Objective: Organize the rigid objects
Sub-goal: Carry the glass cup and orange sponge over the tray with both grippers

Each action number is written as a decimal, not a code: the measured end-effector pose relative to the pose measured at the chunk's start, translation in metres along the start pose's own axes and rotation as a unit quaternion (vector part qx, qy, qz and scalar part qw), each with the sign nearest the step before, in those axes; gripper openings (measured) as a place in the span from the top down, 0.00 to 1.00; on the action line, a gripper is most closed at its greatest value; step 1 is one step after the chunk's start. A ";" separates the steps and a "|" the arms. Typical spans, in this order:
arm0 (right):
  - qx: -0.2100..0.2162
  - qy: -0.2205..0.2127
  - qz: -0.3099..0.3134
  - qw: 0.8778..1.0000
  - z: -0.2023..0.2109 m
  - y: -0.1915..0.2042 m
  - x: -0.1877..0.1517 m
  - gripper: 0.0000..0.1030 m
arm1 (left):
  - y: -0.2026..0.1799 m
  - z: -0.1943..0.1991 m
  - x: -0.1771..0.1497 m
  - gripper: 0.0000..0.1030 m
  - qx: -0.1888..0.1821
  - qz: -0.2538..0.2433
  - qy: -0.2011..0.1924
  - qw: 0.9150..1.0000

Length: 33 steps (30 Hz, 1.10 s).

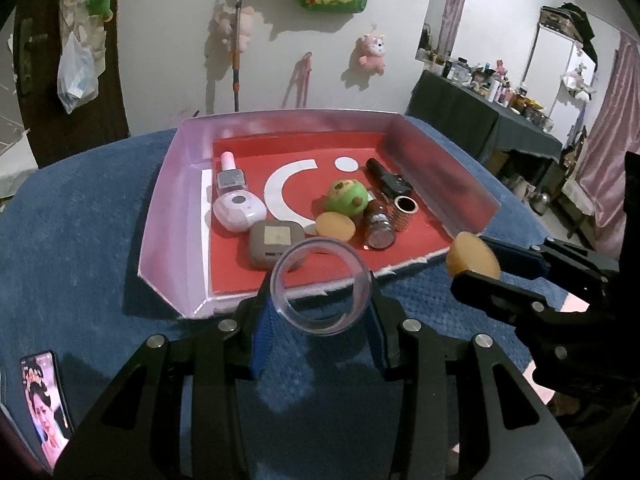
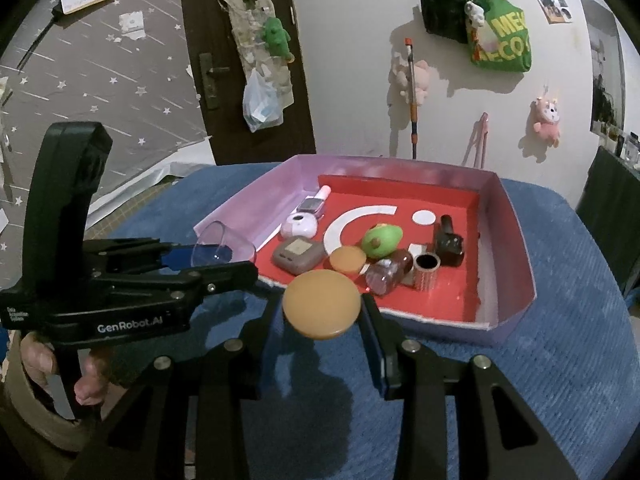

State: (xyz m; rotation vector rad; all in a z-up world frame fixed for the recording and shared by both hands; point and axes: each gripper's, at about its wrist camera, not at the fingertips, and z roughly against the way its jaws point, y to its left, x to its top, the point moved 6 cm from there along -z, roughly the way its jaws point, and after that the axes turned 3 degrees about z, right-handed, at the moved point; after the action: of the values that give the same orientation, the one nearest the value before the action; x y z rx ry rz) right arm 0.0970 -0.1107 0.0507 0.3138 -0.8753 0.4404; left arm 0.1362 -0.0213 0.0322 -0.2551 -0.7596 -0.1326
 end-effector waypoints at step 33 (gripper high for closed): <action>0.031 0.139 -0.064 0.988 -0.090 -0.029 0.000 0.61 | 0.036 -0.066 0.001 0.64 -0.011 0.037 0.121 0.992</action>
State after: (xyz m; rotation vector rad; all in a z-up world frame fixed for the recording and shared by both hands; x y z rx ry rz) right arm 0.1717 -0.0965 -0.0065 0.3539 -0.5658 0.3821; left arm 0.1878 -0.0052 -0.0198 -0.2828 -0.5064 -0.0996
